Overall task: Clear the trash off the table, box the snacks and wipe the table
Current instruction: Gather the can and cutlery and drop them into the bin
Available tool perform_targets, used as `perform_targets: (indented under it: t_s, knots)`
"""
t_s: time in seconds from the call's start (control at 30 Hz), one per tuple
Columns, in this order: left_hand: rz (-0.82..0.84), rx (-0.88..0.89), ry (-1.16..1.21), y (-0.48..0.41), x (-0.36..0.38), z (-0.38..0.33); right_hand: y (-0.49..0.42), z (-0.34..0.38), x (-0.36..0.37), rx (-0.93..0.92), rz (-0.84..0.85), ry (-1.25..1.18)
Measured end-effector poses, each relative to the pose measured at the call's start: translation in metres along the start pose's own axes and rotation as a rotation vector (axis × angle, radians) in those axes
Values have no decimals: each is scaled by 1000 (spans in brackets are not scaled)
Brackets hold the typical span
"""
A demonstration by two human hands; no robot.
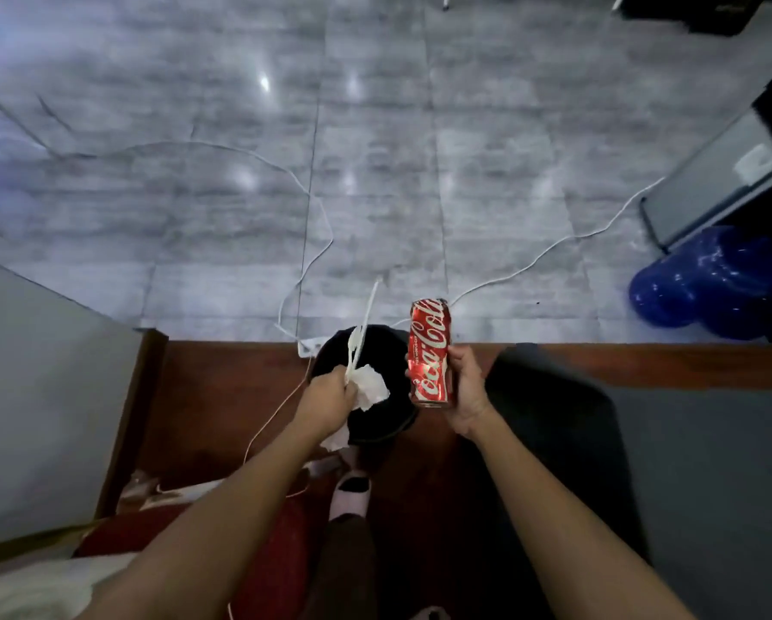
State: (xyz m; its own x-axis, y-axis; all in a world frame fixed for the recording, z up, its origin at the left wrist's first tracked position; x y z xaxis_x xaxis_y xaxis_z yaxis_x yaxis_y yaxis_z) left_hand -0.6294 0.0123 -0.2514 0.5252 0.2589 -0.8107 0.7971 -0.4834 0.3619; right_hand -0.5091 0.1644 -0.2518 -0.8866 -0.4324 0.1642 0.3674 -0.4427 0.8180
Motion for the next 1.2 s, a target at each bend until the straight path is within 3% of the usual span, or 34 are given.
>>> perform_targets:
  t_s: [0.2,0.3,0.53,0.7,0.8,0.93,1.07,1.2]
  knots:
    - [295,-344,-18,-72,119,82,-130,-78,-15,107,-289,520]
    - [390,-458,72,-98,166,109,-173,-112,-18,208,-339,545]
    - [335,-607,296,-152,219,137,-233,-144,-4,258,-319,557]
    - [178,-524,300,-163,199,117,-232,-137,9,185,-385,649]
    - [139,-431,234,-152,180,107,-212,-123,18,43,-348,918]
    - [150,-140,-6,-120,141,83,-164,-97,41,-266,-119,1402]
    - [150,197,-333,-77,92,46,-90,-48,53,-530,-156,1604]
    - [18,407,-409,-34,32,-7,-9,1,53,-685,-228,1663]
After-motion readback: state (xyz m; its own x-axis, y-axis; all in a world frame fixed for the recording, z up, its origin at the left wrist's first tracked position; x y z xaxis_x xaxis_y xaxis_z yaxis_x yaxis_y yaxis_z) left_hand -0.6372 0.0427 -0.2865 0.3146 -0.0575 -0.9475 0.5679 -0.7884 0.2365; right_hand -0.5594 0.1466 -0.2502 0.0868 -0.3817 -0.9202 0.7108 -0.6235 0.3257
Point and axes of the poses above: each hand's wrist, its own y-axis away from the middle knuckle, its own x-axis out of the palm, z = x × y, the point moved 5 cm from there along -y, towards the middle knuckle, and after that the axes turned 12 degrees about -z, right-handed, at the moved point
